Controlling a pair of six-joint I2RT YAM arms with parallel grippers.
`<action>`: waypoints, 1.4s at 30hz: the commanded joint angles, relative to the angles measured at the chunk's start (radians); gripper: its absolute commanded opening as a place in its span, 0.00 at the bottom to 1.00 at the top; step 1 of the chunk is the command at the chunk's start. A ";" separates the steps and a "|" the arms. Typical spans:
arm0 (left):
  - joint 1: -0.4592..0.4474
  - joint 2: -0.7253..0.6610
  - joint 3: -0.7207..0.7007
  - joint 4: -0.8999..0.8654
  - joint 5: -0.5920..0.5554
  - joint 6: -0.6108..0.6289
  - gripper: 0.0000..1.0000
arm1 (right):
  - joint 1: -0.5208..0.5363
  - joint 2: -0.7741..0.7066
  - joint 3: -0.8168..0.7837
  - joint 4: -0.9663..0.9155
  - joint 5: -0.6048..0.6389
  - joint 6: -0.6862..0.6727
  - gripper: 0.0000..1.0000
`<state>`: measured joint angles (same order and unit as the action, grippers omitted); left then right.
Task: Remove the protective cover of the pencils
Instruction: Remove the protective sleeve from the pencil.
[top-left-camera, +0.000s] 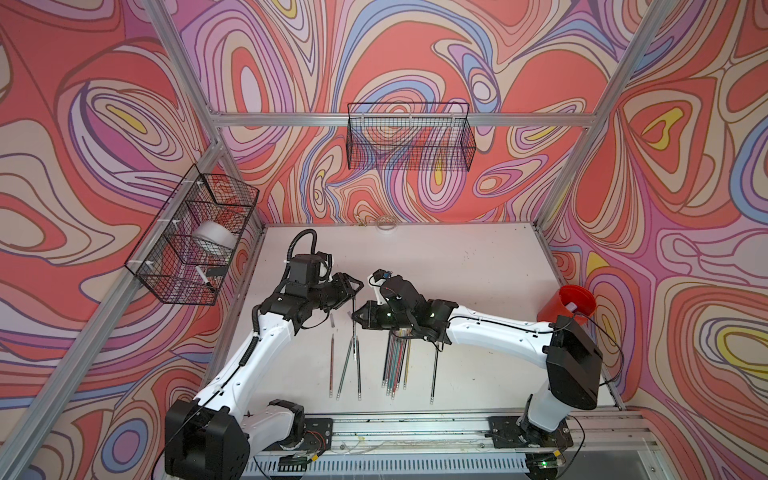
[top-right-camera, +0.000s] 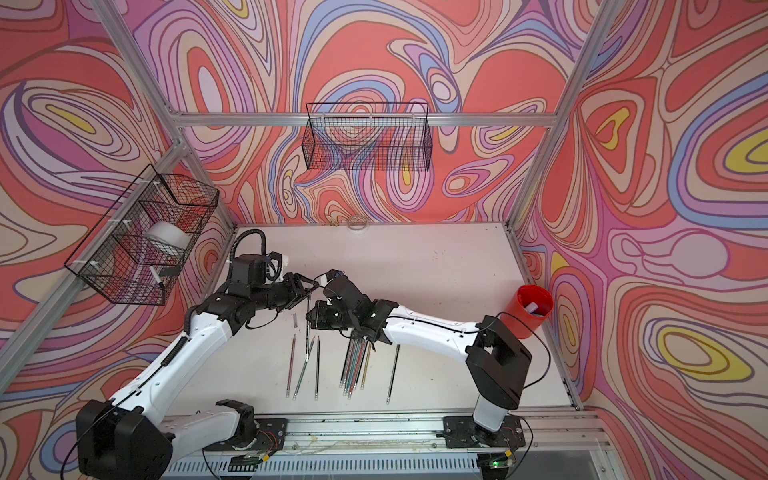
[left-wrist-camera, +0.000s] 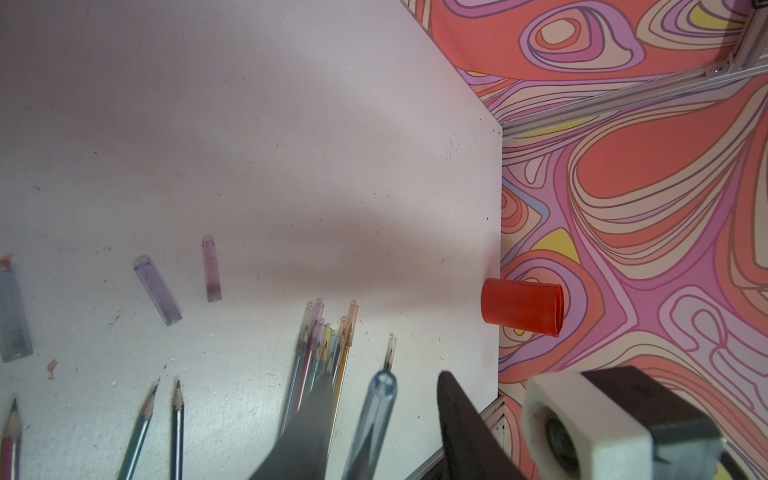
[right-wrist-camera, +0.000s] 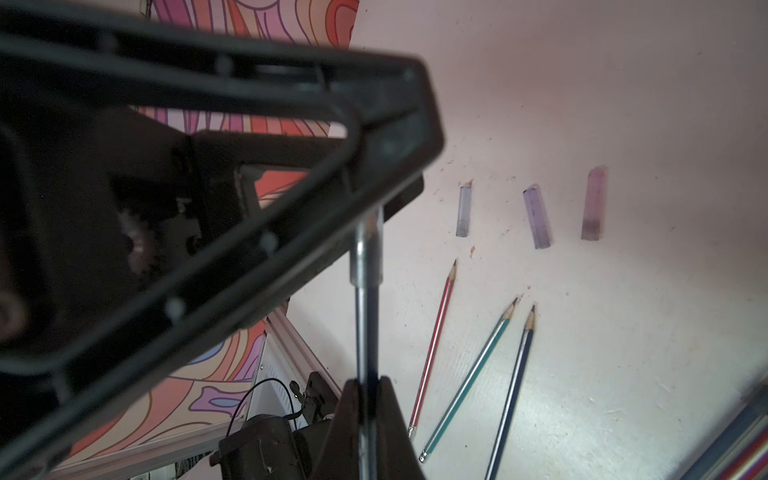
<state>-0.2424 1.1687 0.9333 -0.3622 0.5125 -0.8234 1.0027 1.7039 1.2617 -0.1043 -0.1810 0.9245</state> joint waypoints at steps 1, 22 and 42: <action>-0.002 0.007 0.005 0.014 -0.007 0.006 0.40 | 0.002 0.013 0.015 0.013 -0.014 -0.012 0.07; -0.002 0.033 0.024 -0.009 -0.011 0.008 0.10 | 0.002 0.030 0.022 -0.009 -0.001 -0.006 0.10; -0.003 0.093 0.114 -0.098 -0.139 0.114 0.02 | 0.003 0.074 0.037 -0.048 -0.002 0.014 0.00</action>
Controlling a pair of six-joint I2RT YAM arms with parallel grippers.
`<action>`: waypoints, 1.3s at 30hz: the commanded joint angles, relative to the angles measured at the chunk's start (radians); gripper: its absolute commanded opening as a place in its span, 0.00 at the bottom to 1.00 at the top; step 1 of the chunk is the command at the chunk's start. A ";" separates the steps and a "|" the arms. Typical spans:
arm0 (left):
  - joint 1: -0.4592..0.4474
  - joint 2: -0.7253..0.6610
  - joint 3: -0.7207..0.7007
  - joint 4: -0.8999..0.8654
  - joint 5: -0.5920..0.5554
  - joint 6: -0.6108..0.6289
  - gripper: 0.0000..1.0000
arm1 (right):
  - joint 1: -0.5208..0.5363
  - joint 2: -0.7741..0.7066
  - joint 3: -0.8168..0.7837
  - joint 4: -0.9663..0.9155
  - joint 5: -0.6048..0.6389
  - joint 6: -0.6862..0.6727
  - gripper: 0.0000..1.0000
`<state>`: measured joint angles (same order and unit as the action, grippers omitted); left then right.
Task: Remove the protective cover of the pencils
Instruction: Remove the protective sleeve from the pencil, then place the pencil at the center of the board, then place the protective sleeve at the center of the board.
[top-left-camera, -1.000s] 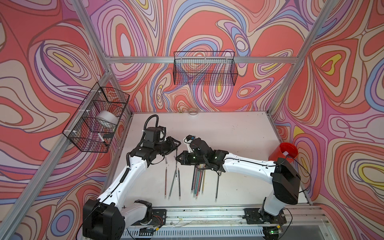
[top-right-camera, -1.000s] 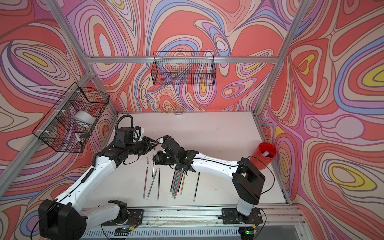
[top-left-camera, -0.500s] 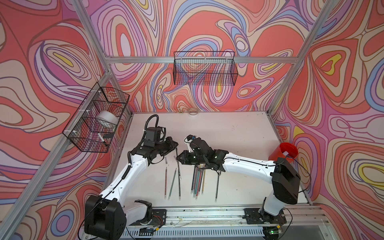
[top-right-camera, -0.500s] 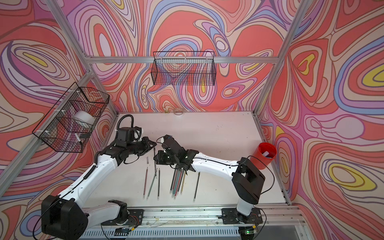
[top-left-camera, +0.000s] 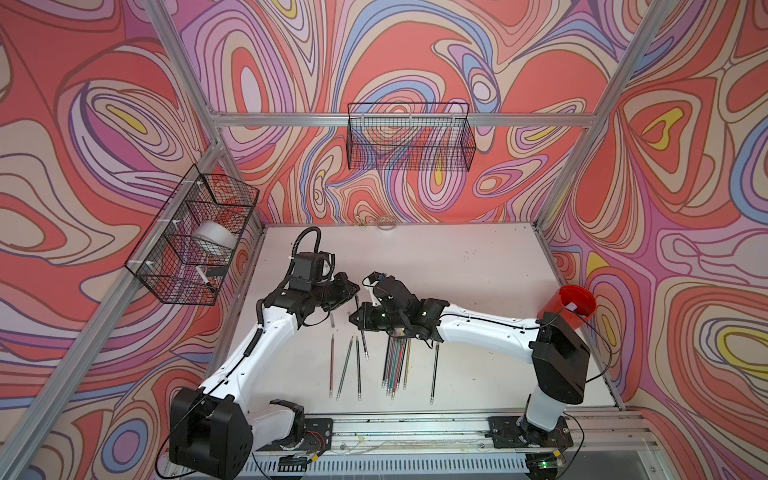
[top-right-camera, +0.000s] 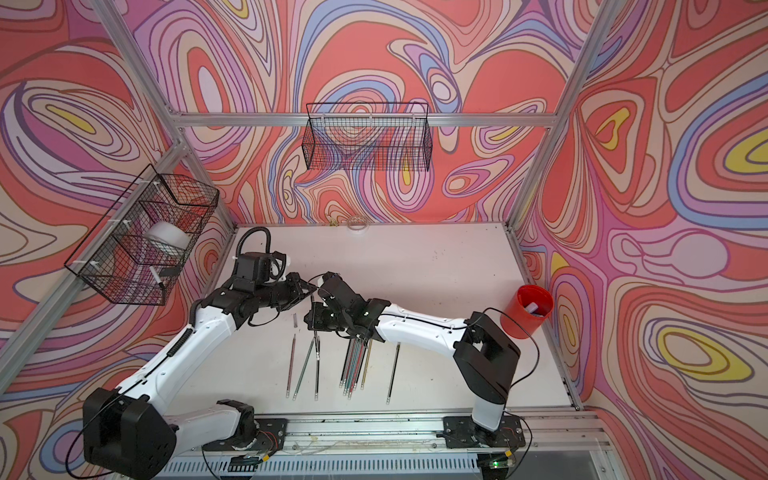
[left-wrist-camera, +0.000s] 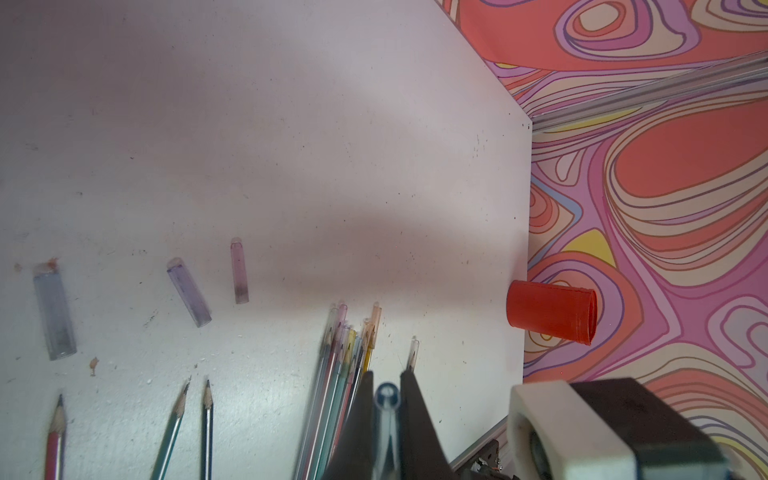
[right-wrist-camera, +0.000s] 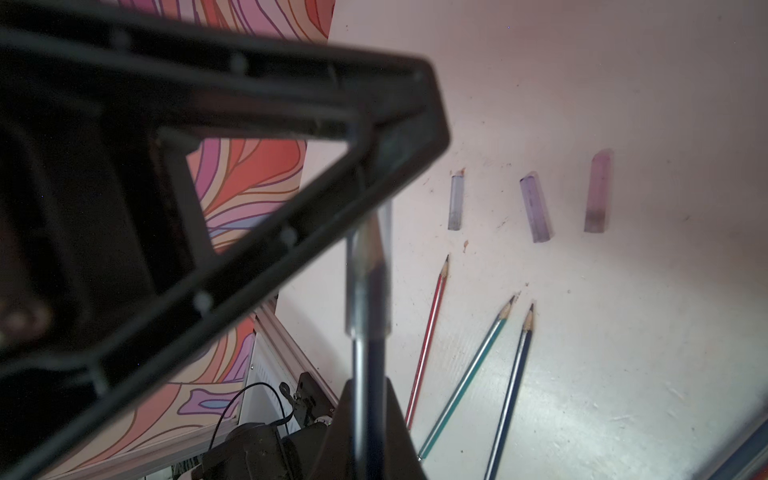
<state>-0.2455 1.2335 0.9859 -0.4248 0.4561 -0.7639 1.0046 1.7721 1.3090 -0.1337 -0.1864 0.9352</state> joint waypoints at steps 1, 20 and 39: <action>0.000 0.042 0.079 -0.047 -0.103 0.070 0.01 | 0.003 0.006 -0.017 -0.014 0.004 0.006 0.00; 0.005 0.280 0.209 -0.185 -0.332 0.157 0.00 | 0.063 0.072 -0.081 -0.099 0.068 0.113 0.00; 0.005 0.427 0.086 -0.111 -0.302 0.128 0.00 | 0.065 0.219 -0.030 -0.258 0.060 0.135 0.00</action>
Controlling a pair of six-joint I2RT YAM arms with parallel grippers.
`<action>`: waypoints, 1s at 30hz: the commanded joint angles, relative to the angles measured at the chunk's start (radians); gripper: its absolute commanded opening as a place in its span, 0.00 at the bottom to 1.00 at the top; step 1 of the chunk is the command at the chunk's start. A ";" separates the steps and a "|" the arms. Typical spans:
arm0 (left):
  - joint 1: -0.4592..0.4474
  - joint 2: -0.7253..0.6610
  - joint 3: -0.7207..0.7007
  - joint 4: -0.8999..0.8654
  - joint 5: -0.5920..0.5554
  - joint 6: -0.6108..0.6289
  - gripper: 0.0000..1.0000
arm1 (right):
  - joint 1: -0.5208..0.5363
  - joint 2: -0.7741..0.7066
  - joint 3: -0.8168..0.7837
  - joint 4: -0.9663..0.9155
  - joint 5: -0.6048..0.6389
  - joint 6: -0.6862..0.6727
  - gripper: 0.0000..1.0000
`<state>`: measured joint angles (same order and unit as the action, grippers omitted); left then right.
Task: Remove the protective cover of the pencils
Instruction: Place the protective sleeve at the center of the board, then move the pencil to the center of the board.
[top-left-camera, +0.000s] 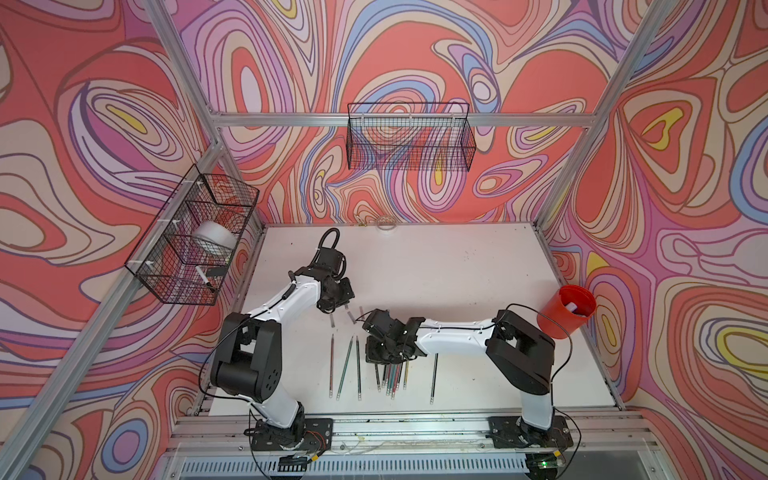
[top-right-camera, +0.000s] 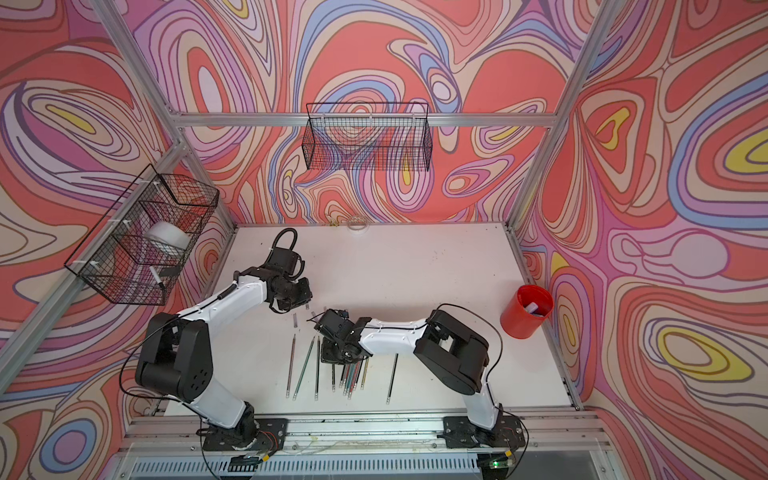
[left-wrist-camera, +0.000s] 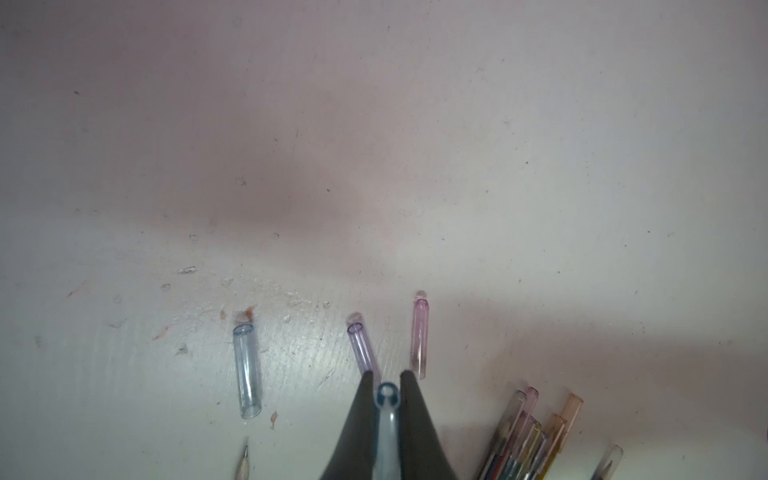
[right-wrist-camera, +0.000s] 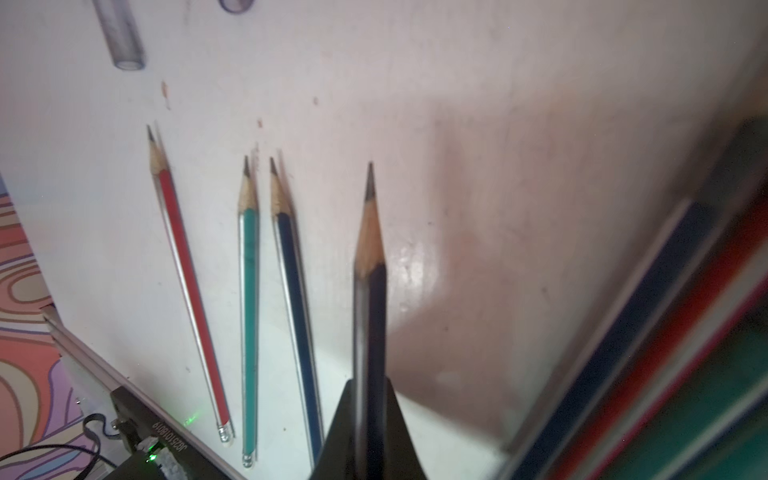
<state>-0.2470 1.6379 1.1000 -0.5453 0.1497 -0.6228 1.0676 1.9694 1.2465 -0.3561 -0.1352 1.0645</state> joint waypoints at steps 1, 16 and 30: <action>0.007 0.027 -0.034 0.017 0.005 -0.018 0.00 | 0.002 0.027 0.039 -0.041 0.008 0.006 0.00; 0.005 0.099 -0.059 0.025 0.003 -0.037 0.05 | 0.002 0.113 0.123 -0.144 0.002 -0.012 0.07; 0.005 0.131 -0.078 0.027 -0.022 -0.040 0.16 | 0.002 0.138 0.138 -0.174 0.002 -0.010 0.18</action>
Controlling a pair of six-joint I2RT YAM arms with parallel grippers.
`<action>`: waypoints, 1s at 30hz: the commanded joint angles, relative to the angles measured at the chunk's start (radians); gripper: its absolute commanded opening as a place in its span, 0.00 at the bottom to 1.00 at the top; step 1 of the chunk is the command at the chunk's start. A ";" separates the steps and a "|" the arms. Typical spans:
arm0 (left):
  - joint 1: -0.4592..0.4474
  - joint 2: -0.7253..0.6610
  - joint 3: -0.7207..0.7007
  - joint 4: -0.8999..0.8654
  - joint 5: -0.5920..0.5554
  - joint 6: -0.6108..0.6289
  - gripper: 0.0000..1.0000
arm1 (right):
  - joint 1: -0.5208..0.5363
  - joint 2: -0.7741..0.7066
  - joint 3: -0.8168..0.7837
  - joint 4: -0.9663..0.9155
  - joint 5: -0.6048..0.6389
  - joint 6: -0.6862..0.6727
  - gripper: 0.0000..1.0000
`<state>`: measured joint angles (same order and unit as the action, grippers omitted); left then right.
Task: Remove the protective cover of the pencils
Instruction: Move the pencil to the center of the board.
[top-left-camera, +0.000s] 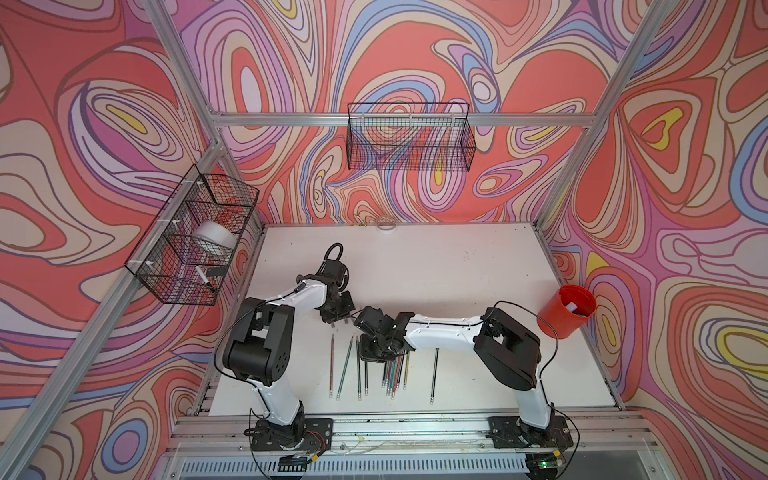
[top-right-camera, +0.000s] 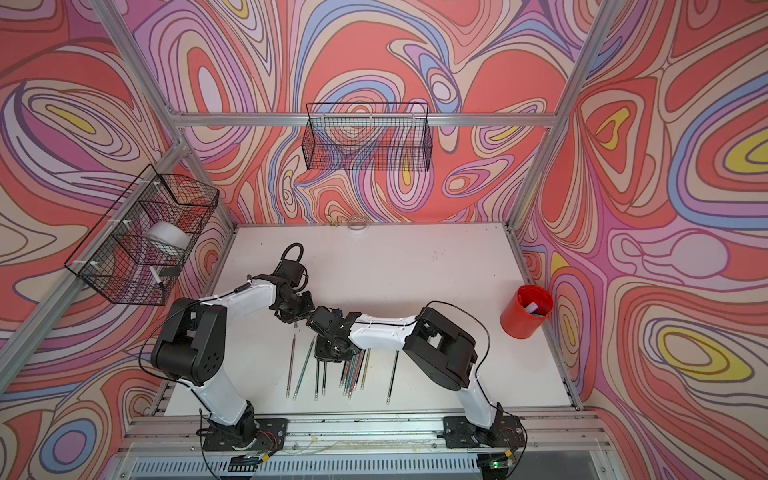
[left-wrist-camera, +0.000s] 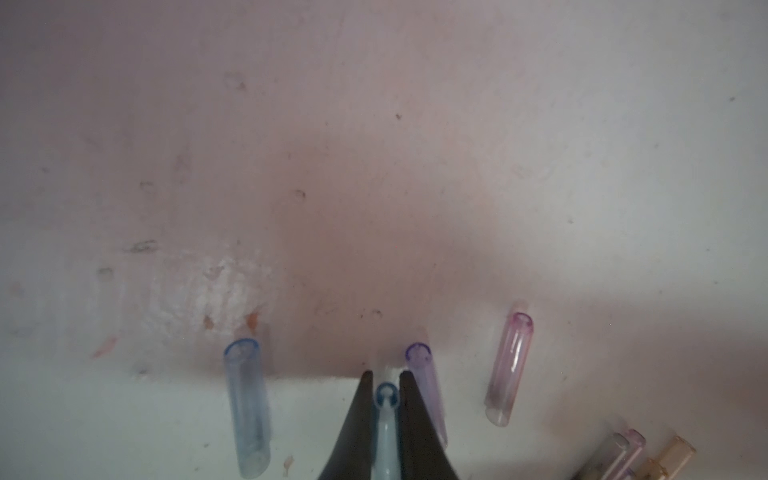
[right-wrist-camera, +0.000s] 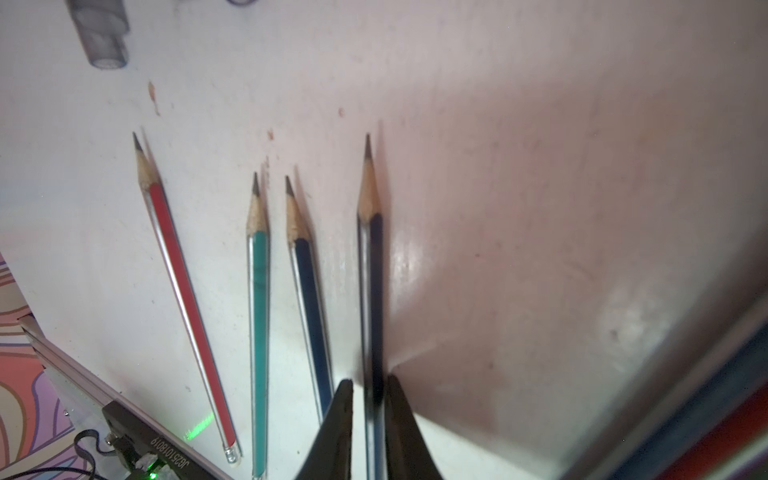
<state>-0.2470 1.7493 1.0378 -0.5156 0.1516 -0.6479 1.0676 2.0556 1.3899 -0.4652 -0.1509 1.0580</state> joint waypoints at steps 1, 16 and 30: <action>0.005 0.024 -0.017 -0.002 -0.023 -0.014 0.17 | 0.002 0.053 -0.002 -0.067 0.017 -0.005 0.18; 0.005 0.018 0.001 -0.020 -0.030 -0.009 0.26 | 0.026 0.123 0.082 -0.088 -0.011 -0.005 0.11; 0.005 -0.107 0.048 -0.105 -0.042 -0.006 0.33 | 0.039 0.184 0.198 -0.112 -0.031 -0.016 0.10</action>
<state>-0.2470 1.6905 1.0508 -0.5610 0.1295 -0.6479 1.0973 2.1902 1.5879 -0.5026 -0.1959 1.0557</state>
